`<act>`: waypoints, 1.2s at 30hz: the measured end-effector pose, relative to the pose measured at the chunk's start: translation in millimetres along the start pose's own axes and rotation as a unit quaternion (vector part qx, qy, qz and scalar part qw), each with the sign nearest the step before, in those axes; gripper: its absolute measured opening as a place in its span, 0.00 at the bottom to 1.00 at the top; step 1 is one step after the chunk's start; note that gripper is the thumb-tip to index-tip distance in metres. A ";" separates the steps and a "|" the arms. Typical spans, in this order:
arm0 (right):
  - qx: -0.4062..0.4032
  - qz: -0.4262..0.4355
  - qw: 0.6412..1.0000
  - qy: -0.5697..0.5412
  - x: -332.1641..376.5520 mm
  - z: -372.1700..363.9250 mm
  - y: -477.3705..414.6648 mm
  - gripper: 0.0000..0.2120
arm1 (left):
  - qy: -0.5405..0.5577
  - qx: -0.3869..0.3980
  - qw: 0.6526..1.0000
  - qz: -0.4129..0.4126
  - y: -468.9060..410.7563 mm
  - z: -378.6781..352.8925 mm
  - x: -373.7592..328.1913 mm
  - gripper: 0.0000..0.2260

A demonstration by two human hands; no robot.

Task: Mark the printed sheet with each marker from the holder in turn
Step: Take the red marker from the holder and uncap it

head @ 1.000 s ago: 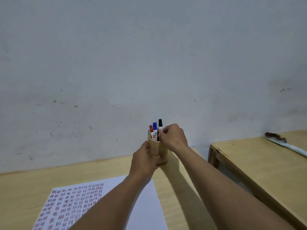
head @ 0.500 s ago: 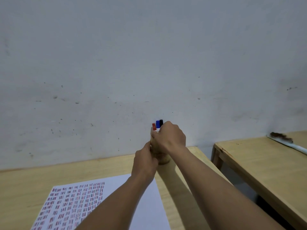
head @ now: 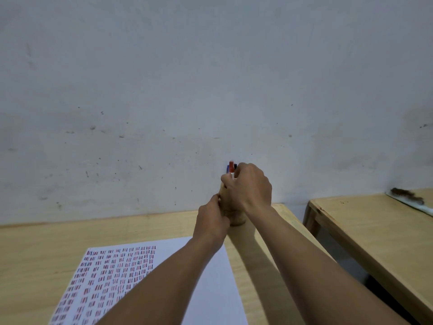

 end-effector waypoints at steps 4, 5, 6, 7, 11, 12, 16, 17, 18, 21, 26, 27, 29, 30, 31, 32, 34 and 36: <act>-0.029 0.024 0.999 -0.038 6.3 15.0 -2.0 0.09 | 0.004 0.013 1.000 0.002 4.7 -0.7 -4.9 0.23; -0.034 0.026 0.998 -0.046 7.3 16.9 -3.0 0.10 | 0.001 0.014 1.000 0.002 6.2 -0.2 -6.2 0.23; -0.037 0.027 0.997 -0.060 8.3 18.2 -3.8 0.10 | 0.001 0.013 1.000 0.001 7.0 0.3 -7.2 0.23; -0.037 0.022 0.996 -0.082 8.4 18.2 -4.5 0.10 | 0.002 0.013 1.000 0.001 7.7 0.3 -7.4 0.24; -0.019 -0.001 0.987 -0.158 3.7 9.9 -2.8 0.07 | -0.012 0.004 1.000 0.009 9.0 2.6 -7.0 0.23; -0.011 -0.004 0.986 -0.168 2.2 8.0 -1.6 0.07 | -0.021 0.003 1.000 0.009 8.5 3.0 -7.0 0.23; 0.017 -0.013 0.982 -0.188 -2.1 3.7 0.4 0.10 | -0.038 0.000 0.999 -0.004 12.0 7.4 -14.3 0.21; 0.020 -0.005 0.983 -0.184 -1.3 4.1 0.2 0.10 | -0.032 -0.001 0.999 -0.003 12.8 8.4 -15.5 0.20; 0.021 0.008 0.982 -0.185 0.7 5.7 0.5 0.09 | -0.029 -0.004 1.000 -0.002 13.0 9.5 -16.3 0.19; 0.016 0.042 0.974 -0.220 12.1 14.9 2.7 0.11 | -0.033 -0.017 0.999 -0.010 15.6 21.3 -25.0 0.16; 0.032 0.089 0.976 -0.198 37.2 31.0 8.8 0.13 | 0.030 -0.082 0.996 -0.023 33.0 70.9 -52.9 0.20; 0.037 0.097 0.977 -0.185 42.0 33.2 11.5 0.12 | 0.040 -0.099 0.994 -0.034 38.7 83.1 -58.1 0.20; 0.049 0.116 0.981 -0.151 52.1 38.0 18.6 0.12 | 0.055 -0.123 0.990 -0.052 51.3 107.3 -67.0 0.20; 0.057 0.125 0.982 -0.131 57.4 41.1 23.0 0.12 | 0.067 -0.126 0.988 -0.058 57.6 118.0 -69.7 0.19; 0.066 0.135 0.982 -0.112 62.1 44.0 27.3 0.13 | 0.083 -0.120 0.987 -0.065 64.0 127.1 -72.3 0.19; 0.074 0.141 0.983 -0.094 66.8 47.3 31.9 0.14 | 0.098 -0.107 0.987 -0.072 69.6 134.8 -74.0 0.18; 0.086 0.152 0.982 -0.069 76.6 50.9 40.9 0.14 | 0.122 -0.079 0.986 -0.081 80.3 147.0 -76.0 0.16; 0.094 0.154 0.981 -0.066 87.3 54.0 49.6 0.14 | 0.147 -0.063 0.984 -0.081 89.1 156.9 -76.9 0.12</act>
Point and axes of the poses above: each hand's wrist, its own y-axis away from the middle knuckle, its own z-axis out of the back of the hand, x = y × z, the point moved 5 cm from there along -y, towards the middle knuckle, and after that the axes turned 8 degrees about z, right-handed, at the moved point
